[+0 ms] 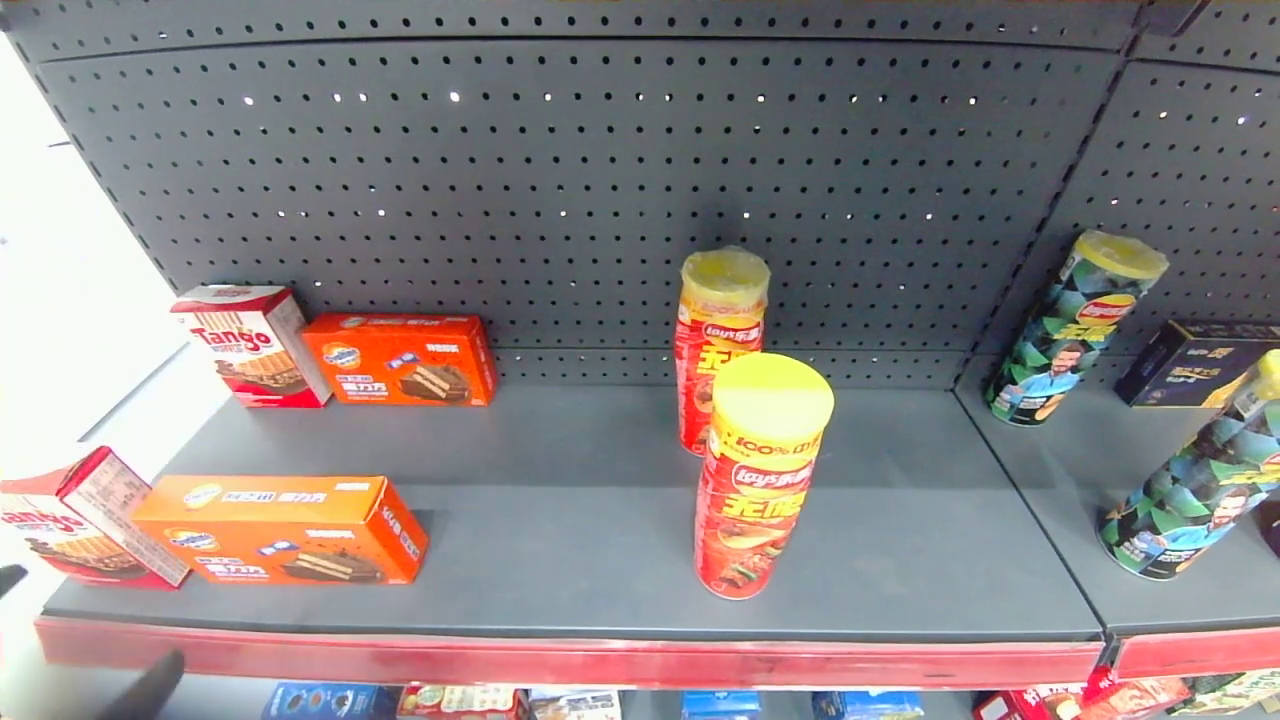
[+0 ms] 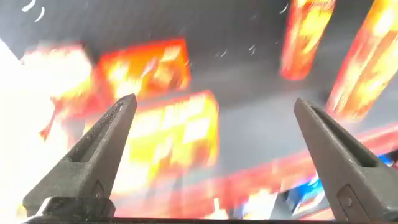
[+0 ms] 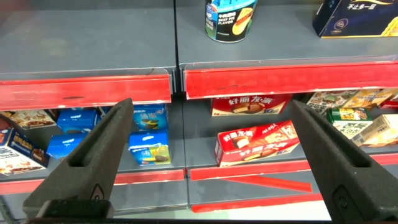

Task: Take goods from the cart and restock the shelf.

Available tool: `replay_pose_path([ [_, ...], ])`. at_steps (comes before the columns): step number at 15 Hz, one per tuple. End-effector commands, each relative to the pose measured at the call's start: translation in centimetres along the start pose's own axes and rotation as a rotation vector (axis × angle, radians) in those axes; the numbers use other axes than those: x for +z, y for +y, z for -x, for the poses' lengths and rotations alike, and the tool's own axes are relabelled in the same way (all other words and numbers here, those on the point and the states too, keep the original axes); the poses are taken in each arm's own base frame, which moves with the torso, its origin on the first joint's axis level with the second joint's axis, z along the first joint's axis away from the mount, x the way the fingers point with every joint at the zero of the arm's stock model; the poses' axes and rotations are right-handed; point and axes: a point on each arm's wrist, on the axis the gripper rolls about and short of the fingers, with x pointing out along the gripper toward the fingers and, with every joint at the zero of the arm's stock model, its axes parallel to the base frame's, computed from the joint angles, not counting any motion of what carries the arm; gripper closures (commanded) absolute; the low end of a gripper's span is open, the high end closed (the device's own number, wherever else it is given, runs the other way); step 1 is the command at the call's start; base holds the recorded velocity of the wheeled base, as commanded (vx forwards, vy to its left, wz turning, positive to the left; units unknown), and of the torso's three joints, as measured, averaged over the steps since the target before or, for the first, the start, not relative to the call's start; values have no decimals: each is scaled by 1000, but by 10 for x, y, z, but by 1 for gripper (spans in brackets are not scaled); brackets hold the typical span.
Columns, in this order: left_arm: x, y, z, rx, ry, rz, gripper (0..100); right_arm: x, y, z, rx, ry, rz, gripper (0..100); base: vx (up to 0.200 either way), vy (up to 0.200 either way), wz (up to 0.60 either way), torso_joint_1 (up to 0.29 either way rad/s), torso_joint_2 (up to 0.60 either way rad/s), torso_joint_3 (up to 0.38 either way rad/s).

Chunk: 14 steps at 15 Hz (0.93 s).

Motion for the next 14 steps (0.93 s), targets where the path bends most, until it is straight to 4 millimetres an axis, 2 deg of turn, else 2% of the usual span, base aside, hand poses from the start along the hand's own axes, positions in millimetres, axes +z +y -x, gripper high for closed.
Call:
replay_pose_path([
  [1,-45,-12,44,143,-16,-24,0,0,0,0,0,1,0,0,0,0,0,0,0,0],
  [3,-64,-17,55,111,48,-22,0,0,0,0,0,1,0,0,0,0,0,0,0,0],
  [4,-68,-18,59,80,36,-7,0,0,0,0,0,1,0,0,0,0,0,0,0,0],
  [9,-67,-18,59,84,27,1,0,0,0,0,0,1,0,0,0,0,0,0,0,0],
  [12,-67,-18,59,94,24,112,0,0,0,0,0,0,0,0,0,0,0,0,0,0],
  [14,-76,-12,61,376,129,65,0,0,0,0,0,0,0,0,0,0,0,0,0,0],
])
